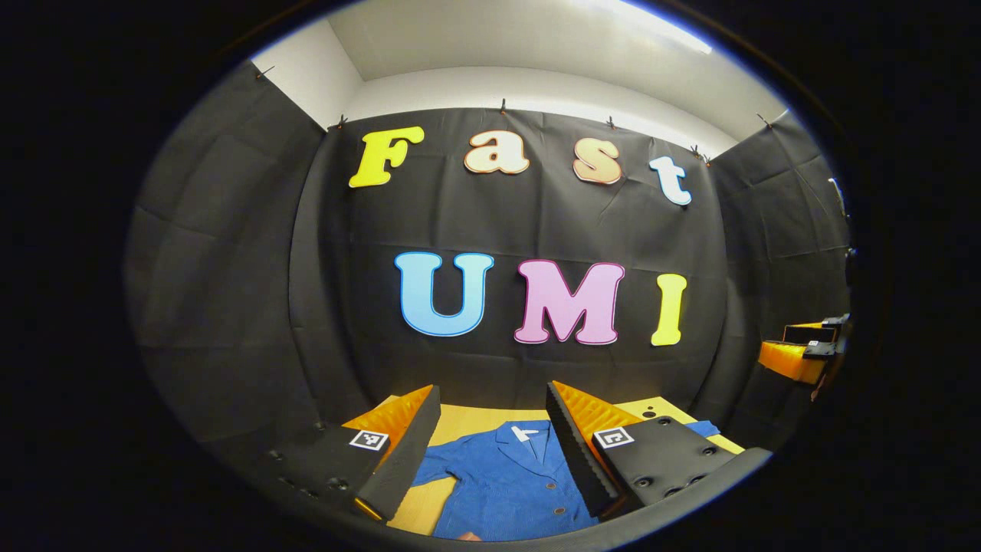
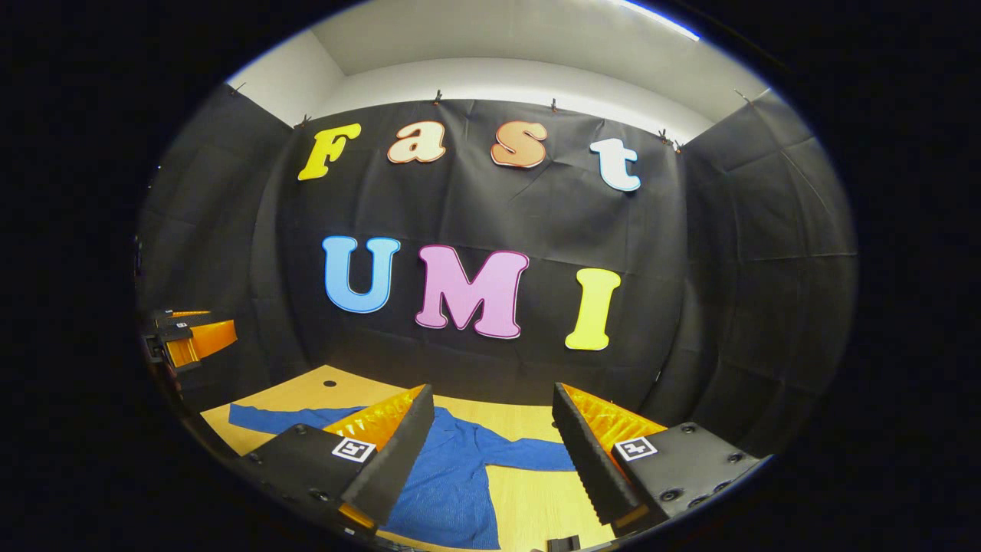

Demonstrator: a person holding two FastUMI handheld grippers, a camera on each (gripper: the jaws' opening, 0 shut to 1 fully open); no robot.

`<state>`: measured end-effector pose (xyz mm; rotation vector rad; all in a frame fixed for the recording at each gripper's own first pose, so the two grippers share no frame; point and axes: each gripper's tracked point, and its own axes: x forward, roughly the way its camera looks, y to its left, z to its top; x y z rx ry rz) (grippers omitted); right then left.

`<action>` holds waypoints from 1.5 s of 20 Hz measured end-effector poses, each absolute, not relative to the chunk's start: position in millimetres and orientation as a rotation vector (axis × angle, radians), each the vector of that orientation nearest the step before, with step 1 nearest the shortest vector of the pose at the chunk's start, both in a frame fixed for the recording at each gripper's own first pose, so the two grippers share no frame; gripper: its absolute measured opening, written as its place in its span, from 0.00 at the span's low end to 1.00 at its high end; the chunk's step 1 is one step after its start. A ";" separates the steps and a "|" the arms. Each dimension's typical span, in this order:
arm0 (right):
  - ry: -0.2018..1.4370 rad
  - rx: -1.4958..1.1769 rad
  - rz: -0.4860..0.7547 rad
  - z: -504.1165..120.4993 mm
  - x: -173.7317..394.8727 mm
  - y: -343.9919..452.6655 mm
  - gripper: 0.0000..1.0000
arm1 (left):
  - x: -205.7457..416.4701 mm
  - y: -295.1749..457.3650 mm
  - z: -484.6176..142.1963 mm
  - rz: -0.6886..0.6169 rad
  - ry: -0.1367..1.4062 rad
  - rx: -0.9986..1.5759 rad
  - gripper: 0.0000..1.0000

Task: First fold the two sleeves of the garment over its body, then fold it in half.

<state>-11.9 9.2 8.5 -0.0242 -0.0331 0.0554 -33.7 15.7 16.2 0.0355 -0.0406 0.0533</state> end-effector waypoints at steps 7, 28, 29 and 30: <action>-0.029 -0.015 0.045 7.4 -15.6 -0.1 0.94 | -34.4 11.5 15.4 0.045 -0.030 0.031 0.80; -0.069 -0.099 -0.030 44.5 11.9 -49.1 0.94 | -24.6 21.0 17.3 0.069 -0.049 0.000 0.80; -0.079 -0.109 -0.038 51.0 17.3 -52.5 0.94 | -22.4 23.0 17.5 0.071 -0.053 -0.009 0.80; -0.083 -0.114 -0.052 55.6 24.1 -57.7 0.94 | -21.0 25.0 15.7 0.076 -0.056 -0.014 0.80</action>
